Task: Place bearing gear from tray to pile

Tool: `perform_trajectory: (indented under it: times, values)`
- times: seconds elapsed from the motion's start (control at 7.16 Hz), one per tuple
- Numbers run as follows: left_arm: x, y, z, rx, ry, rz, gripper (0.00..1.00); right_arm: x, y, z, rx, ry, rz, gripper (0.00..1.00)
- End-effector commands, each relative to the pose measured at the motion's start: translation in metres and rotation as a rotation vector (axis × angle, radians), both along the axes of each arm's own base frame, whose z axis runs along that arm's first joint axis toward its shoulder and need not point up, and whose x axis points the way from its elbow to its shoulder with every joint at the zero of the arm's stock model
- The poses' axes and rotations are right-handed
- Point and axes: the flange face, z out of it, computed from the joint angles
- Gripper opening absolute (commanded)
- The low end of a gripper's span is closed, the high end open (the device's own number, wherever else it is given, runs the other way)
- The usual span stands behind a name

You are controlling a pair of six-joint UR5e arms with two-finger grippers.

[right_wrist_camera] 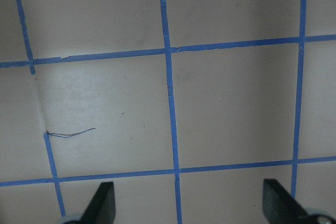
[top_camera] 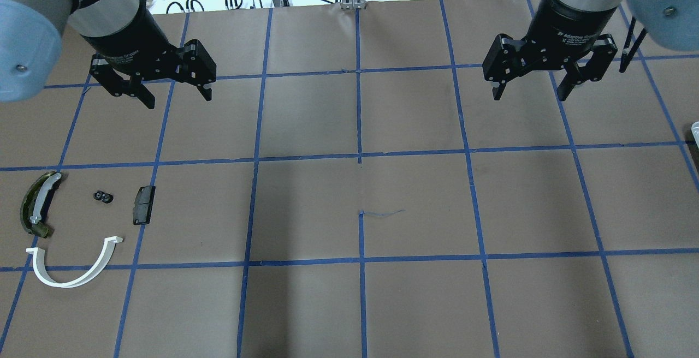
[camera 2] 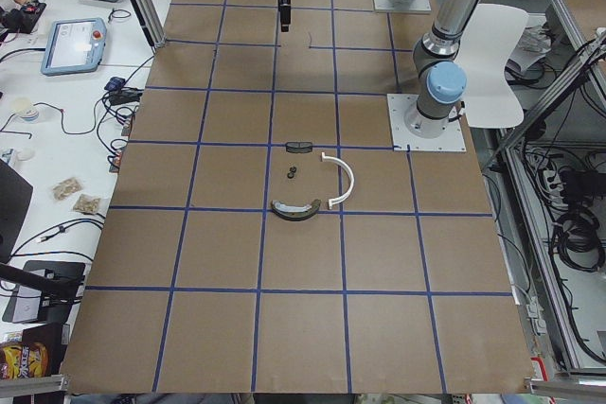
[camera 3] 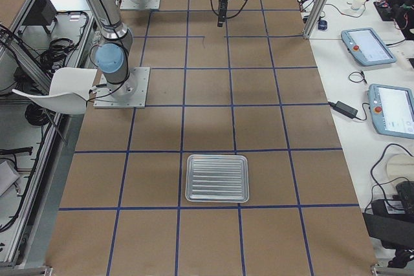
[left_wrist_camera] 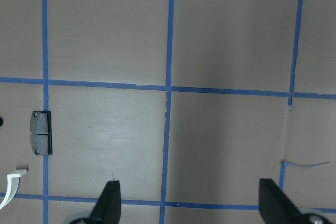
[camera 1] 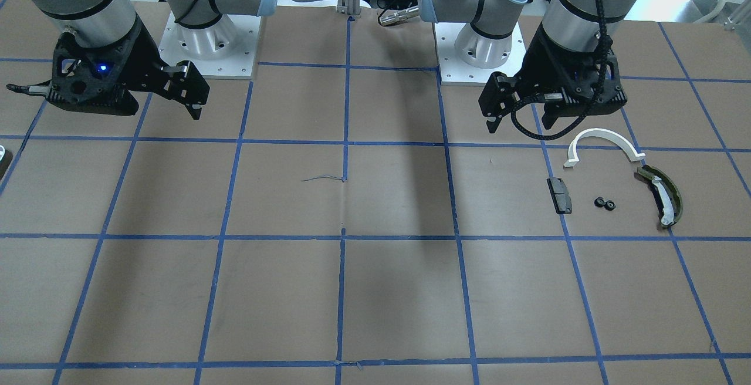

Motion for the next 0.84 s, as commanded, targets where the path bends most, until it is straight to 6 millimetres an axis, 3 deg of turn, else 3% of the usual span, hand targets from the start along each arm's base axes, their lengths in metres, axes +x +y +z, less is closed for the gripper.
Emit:
perform_trajectory:
  times: [0.0, 0.7]
  values:
    - [0.0017, 0.0011, -0.0047, 0.005, 0.005, 0.006, 0.94, 0.0001, -0.0002, 0.0005, -0.002, -0.001, 0.001, 1.00]
    - [0.0052, -0.0051, -0.0060, 0.001, 0.004, 0.009, 0.98, -0.0005, -0.0002, 0.0005, -0.002, 0.005, 0.001, 1.00]
